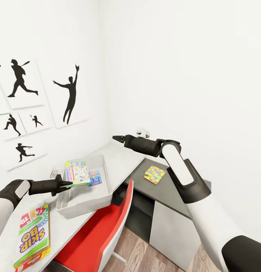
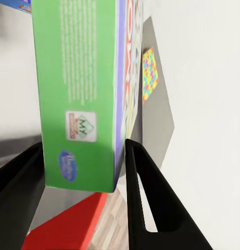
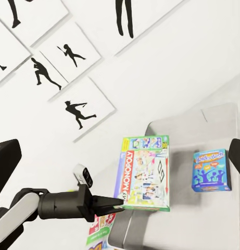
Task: Put all the toys in the child's room - the three board games (two on the bed and one on the table), the two jigsaw puzzles on the table, and the tennis ball on the table - inside the toy box on the table in the child's room.
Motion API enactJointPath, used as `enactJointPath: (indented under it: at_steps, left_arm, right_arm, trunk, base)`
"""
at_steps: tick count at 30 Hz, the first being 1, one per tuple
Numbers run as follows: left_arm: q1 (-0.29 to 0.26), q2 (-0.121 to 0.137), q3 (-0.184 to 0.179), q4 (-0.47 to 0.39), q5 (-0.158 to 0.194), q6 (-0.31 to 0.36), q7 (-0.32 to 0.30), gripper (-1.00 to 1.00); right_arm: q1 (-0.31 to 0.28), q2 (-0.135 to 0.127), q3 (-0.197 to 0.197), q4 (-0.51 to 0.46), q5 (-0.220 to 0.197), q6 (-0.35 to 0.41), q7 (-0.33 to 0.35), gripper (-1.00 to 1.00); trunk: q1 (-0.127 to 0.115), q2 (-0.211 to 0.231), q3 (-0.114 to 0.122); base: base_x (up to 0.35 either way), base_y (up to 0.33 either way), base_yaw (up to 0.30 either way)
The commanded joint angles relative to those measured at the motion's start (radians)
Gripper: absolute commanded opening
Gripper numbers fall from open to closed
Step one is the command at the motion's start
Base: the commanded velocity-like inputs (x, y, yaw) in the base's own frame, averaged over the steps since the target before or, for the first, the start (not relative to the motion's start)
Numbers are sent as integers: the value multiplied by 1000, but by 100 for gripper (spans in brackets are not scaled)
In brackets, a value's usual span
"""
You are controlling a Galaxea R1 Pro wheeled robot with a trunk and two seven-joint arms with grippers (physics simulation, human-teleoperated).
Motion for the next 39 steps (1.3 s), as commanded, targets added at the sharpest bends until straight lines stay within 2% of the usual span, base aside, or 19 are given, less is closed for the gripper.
enactJointPath:
  at_steps: [1,5,10,18,22,39]
  left_arm:
    - [-1,0,5,0,-7,2,-5,-100]
    - [-1,-1,5,0,-7,2,-6,-100]
    - [-1,-2,5,0,-8,2,-6,-100]
    - [-1,-3,5,0,-8,2,-5,-100]
    - [-1,-3,5,0,-8,2,-5,-100]
    - [-1,-3,5,0,-8,-2,-6,-100]
  right_arm:
    - [-1,3,0,0,-10,2,-10,100]
    - [-2,16,-1,3,-10,7,-10,100]
    - [-2,20,-1,4,-10,15,-10,100]
    - [-2,21,-1,3,-10,18,-35,100]
    - [-2,21,-1,2,-10,18,-45,100]
    - [-2,25,-1,1,-11,18,-49,100]
  trunk:
    - [0,-2,-3]
    - [0,-2,-8]
    - [0,-2,-16]
    - [-30,54,-4]
    - [-30,54,-11]
    - [-95,173,14]
  base:
    - [0,0,0]
    - [0,0,0]
    - [0,0,0]
    - [0,0,0]
    - [0,0,0]
    - [0,0,0]
